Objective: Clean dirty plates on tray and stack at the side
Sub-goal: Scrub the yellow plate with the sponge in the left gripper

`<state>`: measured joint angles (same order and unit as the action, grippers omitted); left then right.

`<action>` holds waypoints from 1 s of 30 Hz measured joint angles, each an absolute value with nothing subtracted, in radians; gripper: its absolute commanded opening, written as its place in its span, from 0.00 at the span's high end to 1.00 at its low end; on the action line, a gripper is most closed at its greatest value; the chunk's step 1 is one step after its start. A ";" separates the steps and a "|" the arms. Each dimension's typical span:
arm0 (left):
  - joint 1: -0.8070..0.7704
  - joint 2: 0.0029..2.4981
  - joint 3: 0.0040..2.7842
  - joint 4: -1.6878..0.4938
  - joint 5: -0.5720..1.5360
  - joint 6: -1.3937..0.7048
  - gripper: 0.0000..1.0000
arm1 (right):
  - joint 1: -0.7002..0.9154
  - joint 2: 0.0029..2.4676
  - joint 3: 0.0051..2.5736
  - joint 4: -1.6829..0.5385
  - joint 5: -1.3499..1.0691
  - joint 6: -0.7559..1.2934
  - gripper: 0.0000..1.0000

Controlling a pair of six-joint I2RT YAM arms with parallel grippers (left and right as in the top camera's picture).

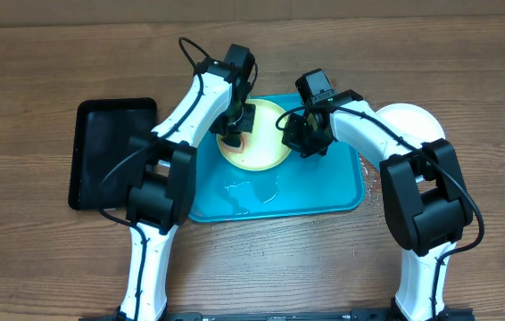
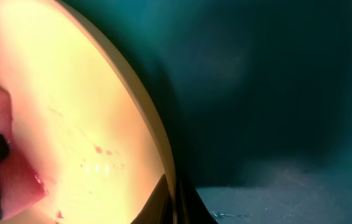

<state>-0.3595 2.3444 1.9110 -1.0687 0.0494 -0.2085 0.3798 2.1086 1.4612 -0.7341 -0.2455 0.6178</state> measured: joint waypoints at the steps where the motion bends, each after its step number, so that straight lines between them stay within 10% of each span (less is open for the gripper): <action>1: -0.360 2.343 1.906 -1.073 0.068 -0.178 0.96 | 0.379 2.109 1.460 -0.734 -0.251 0.607 0.96; 13: -0.377 2.349 1.871 -1.034 0.406 0.022 0.96 | 0.376 2.109 1.457 -0.734 -0.266 0.558 0.96; 30: -0.417 2.343 1.900 -1.060 -0.194 -0.466 0.96 | 0.394 2.113 1.457 -0.741 -0.304 0.551 0.96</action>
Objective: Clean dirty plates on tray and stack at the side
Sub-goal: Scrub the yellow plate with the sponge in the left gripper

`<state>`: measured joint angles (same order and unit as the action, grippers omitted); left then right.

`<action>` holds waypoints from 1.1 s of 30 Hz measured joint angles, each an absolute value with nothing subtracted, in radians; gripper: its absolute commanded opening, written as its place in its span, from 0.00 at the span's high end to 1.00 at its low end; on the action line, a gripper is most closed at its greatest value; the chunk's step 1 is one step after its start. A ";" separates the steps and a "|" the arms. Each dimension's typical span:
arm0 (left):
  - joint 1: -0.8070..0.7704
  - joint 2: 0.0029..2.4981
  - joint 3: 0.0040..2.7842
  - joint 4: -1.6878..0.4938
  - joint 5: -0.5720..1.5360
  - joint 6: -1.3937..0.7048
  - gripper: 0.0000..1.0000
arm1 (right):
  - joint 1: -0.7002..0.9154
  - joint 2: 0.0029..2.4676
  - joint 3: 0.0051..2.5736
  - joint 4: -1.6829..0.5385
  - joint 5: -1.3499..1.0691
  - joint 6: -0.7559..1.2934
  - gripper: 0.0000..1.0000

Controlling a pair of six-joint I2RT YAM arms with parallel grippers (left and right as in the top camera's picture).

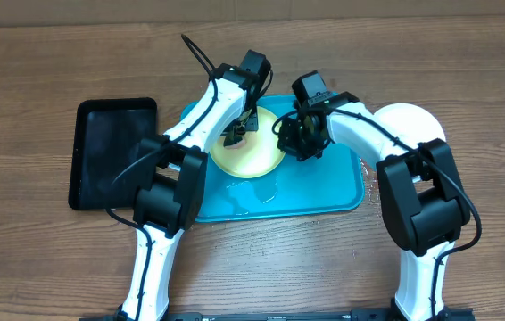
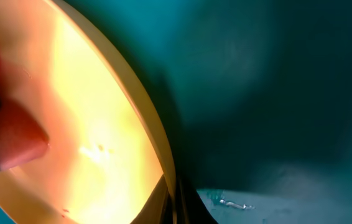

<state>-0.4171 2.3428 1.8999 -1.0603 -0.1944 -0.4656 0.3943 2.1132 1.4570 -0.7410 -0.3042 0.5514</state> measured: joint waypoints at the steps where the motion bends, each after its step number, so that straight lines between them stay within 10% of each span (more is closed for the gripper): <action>1: -0.412 2.343 1.901 -1.069 -0.174 -0.431 0.96 | 0.394 2.113 1.457 -0.743 -0.304 0.550 0.96; 14: -0.424 2.357 1.894 -1.078 0.414 -0.089 0.96 | 0.388 2.113 1.456 -0.752 -0.311 0.542 0.96; 33: -0.397 2.347 1.899 -0.992 0.156 -0.435 0.96 | 0.381 2.113 1.454 -0.739 -0.308 0.546 0.96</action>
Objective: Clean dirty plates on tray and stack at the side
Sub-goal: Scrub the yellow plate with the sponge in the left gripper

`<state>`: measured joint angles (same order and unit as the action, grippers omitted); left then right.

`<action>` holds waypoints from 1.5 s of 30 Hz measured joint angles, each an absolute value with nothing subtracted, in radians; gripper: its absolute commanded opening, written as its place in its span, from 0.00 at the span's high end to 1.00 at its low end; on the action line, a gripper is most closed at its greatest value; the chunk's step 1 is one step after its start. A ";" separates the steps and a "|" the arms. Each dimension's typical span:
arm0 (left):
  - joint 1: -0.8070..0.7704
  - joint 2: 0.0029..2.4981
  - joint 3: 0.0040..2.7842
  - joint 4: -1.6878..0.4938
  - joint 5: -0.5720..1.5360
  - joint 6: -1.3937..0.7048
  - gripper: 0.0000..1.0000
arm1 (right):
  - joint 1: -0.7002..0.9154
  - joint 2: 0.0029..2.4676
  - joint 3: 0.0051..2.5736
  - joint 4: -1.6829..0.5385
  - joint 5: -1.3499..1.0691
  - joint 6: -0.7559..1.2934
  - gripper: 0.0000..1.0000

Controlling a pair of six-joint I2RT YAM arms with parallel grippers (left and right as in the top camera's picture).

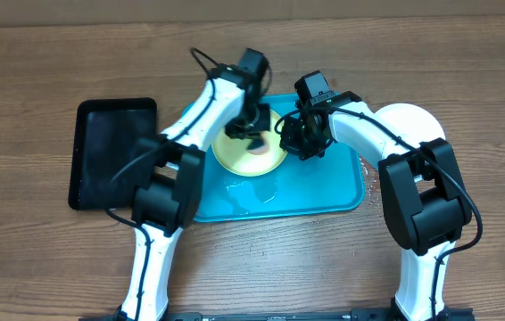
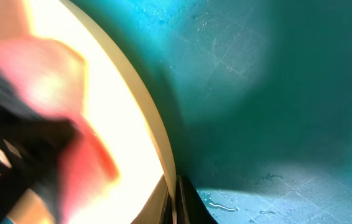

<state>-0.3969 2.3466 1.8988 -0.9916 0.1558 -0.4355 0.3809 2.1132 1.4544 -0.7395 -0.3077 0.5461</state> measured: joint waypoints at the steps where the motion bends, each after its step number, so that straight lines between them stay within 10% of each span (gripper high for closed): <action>1: -0.382 2.347 1.901 -0.999 0.136 -0.440 0.96 | 0.381 2.114 1.454 -0.740 -0.308 0.546 0.96; 22: -0.293 2.359 1.890 -1.253 0.405 0.250 0.96 | 0.398 2.114 1.454 -0.753 -0.326 0.529 0.96; 45: -0.340 2.343 1.910 -1.142 -0.154 -0.361 0.96 | 0.394 2.115 1.454 -0.734 -0.326 0.554 0.96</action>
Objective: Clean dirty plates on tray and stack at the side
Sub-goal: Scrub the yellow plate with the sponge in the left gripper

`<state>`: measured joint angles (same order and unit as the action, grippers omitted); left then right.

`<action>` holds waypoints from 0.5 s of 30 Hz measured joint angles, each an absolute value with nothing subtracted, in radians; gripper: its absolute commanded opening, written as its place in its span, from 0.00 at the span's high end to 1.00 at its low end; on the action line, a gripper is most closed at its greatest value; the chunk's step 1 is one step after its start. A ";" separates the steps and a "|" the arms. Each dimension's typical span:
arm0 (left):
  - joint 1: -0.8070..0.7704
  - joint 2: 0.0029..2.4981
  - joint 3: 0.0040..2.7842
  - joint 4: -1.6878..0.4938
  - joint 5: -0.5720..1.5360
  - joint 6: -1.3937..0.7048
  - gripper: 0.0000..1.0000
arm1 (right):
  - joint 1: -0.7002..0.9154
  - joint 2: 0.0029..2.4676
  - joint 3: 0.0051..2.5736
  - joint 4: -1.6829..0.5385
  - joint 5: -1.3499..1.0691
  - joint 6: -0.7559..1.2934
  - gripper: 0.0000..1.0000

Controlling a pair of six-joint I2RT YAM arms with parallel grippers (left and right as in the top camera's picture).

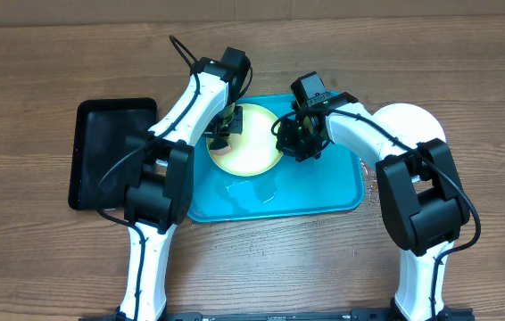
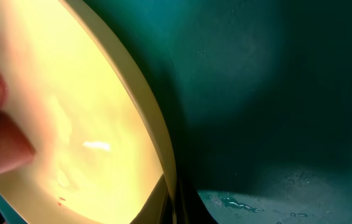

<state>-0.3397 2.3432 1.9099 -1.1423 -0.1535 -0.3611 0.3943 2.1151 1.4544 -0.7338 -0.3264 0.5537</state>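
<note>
A pale yellow plate [image 1: 251, 150] lies on the teal tray [image 1: 324, 187], tipped up a little at its right side. My right gripper [image 1: 288, 141] is shut on the plate's right rim; in the wrist view its fingertips [image 2: 175, 202] pinch the rim of the plate [image 2: 76, 106]. My left gripper [image 1: 222, 132] is at the plate's left edge, shut on a pink sponge that presses on the plate face. A few small red specks [image 2: 61, 200] remain near the lower rim.
A black tray [image 1: 114, 152] lies to the left of the teal tray. A white plate [image 1: 411, 120] sits on the table at the right, partly under my right arm. Water is pooled [image 1: 252, 190] on the teal tray in front of the yellow plate.
My left gripper with the sponge has moved from the plate's upper middle to its left edge. The right gripper still pinches the right rim, with the plate barely shifted.
The right gripper has held the plate's rim at every moment. The sponge was first at the plate's left centre beside red smears, then at the upper part, then across the middle, now at the left edge. Fewer red marks show on the plate.
</note>
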 measured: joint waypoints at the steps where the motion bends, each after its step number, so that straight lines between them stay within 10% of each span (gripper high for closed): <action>1: -0.340 2.343 1.910 -1.144 -0.159 -0.368 0.96 | 0.394 2.115 1.454 -0.734 -0.327 0.554 0.96; 15: -0.311 2.343 1.910 -1.150 -0.028 -0.357 0.96 | 0.394 2.117 1.454 -0.739 -0.332 0.554 0.96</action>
<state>-0.3107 2.3432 1.9099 -1.1503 -0.0277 -0.3573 0.3939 2.1170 1.4544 -0.7395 -0.3321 0.5541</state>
